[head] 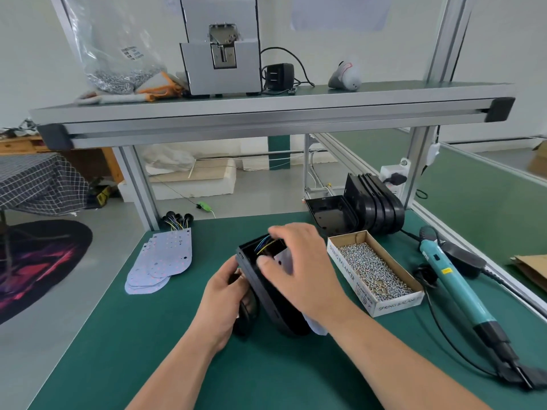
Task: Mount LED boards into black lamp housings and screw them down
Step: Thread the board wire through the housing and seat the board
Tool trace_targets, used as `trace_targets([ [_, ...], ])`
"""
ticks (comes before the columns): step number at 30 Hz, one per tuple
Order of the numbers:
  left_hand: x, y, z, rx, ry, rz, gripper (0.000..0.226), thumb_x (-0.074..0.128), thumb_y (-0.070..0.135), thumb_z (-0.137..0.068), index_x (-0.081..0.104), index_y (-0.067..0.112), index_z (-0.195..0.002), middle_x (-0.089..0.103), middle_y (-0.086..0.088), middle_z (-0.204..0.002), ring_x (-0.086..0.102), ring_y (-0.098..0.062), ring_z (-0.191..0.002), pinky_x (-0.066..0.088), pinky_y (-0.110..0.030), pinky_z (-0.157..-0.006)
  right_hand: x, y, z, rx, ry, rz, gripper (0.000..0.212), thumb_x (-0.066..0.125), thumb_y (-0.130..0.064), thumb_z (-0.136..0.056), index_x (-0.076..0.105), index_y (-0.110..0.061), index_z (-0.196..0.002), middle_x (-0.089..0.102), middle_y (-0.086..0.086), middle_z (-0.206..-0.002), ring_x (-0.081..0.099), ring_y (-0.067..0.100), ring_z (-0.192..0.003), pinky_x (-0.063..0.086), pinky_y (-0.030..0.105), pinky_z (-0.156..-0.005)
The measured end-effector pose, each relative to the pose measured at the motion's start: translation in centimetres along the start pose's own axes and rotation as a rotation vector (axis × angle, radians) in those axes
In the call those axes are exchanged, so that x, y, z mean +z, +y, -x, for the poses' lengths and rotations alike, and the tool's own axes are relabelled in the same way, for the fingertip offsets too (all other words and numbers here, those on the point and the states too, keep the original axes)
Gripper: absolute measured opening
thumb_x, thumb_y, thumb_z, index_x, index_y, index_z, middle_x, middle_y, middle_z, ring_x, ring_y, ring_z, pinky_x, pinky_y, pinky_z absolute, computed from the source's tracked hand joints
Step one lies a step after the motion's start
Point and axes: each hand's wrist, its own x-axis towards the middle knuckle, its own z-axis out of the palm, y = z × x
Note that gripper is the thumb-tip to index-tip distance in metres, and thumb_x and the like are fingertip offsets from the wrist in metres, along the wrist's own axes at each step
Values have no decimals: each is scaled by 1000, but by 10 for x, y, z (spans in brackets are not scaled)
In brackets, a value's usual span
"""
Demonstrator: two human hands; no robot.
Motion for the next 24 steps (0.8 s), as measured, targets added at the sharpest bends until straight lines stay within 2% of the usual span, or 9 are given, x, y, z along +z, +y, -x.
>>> trace_targets([
  [3, 0, 1, 0, 59, 31, -40, 27, 61, 16, -85, 74, 20, -109, 51, -11, -71, 41, -24, -59, 39, -33, -53, 7, -5, -11, -13, -74, 217, 45, 59, -59, -89, 60, -29, -122, 59, -13, -114, 47, 14, -116, 36, 41, -104],
  [7, -1, 5, -1, 113, 81, -82, 37, 60, 19, -84, 77, 26, -116, 65, -7, -80, 50, -21, -70, 43, -37, -63, 17, -2, -16, -26, -47, 223, 31, 66, -57, -90, 59, -31, -104, 53, -13, -100, 46, 15, -102, 36, 40, -96],
  [9, -3, 5, -2, 116, 97, -91, 39, 60, 19, -84, 77, 28, -119, 66, -10, -87, 52, -23, -77, 42, -39, -69, 20, -2, -17, -28, -41, 177, 28, 69, -54, -90, 58, -29, -93, 49, -12, -99, 44, 16, -105, 37, 41, -94],
  [13, -4, 4, -3, 146, 79, -81, 33, 60, 11, -92, 76, 23, -119, 59, -9, -82, 46, -23, -76, 43, -29, -64, 20, -4, -16, -9, -4, -37, 27, 76, -43, -84, 55, -26, -80, 58, -12, -104, 48, 15, -114, 41, 46, -98],
  [17, -1, 5, 0, 161, 38, -72, 34, 65, 14, -93, 75, 24, -124, 68, -6, -90, 56, -17, -81, 50, -27, -70, 20, -8, -10, 37, 55, -160, 25, 84, -28, -84, 62, -19, -80, 52, -10, -130, 44, 12, -133, 43, 46, -105],
  [20, 1, 6, 2, 161, 21, -25, 35, 64, 0, -100, 75, 22, -125, 75, -7, -103, 65, -15, -90, 55, -24, -77, 18, -9, -9, 37, 101, -152, 25, 86, -26, -83, 62, -20, -78, 59, -13, -127, 44, -6, -126, 40, 47, -107],
  [24, 1, 7, 2, 166, 3, -25, 34, 62, -2, -102, 73, 19, -126, 77, -11, -113, 70, -17, -103, 57, -30, -89, 21, -12, -9, -30, 171, -79, 29, 85, -24, -78, 58, -20, -71, 61, -11, -112, 49, -2, -118, 41, 44, -101],
])
